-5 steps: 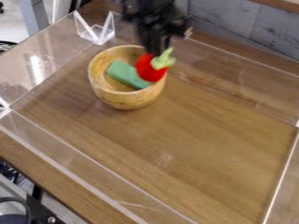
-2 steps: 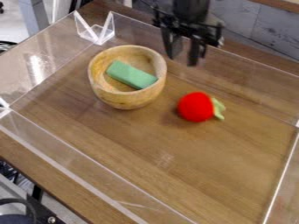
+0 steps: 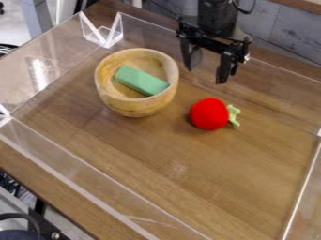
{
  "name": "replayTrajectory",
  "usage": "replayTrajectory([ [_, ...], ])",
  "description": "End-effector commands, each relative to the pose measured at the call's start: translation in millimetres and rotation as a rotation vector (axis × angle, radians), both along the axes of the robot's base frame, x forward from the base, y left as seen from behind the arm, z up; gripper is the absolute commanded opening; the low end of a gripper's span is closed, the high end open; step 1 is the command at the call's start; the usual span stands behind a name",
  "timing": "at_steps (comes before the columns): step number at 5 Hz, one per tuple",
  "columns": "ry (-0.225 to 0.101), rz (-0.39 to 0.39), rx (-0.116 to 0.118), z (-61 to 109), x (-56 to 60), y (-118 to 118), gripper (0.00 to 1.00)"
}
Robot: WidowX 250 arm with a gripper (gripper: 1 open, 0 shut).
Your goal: Move the red fruit to the right
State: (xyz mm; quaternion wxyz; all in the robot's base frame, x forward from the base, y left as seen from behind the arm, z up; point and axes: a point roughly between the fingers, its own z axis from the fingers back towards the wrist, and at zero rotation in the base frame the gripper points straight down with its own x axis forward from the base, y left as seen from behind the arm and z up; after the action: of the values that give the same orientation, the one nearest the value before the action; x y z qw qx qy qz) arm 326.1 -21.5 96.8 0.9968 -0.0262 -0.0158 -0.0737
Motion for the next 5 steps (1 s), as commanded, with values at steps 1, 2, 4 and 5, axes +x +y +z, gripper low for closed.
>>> replayTrajectory([
  [1,-0.021,-0.038,-0.003,4.3,-2.3,6.3,1.0],
  [2,-0.001,-0.055,-0.005,-3.5,-5.8,13.7,0.0],
  [4,0.014,0.078,-0.01,-10.7,2.1,7.9,0.0],
  [5,0.024,0.039,-0.01,-21.9,2.8,13.0,0.0],
])
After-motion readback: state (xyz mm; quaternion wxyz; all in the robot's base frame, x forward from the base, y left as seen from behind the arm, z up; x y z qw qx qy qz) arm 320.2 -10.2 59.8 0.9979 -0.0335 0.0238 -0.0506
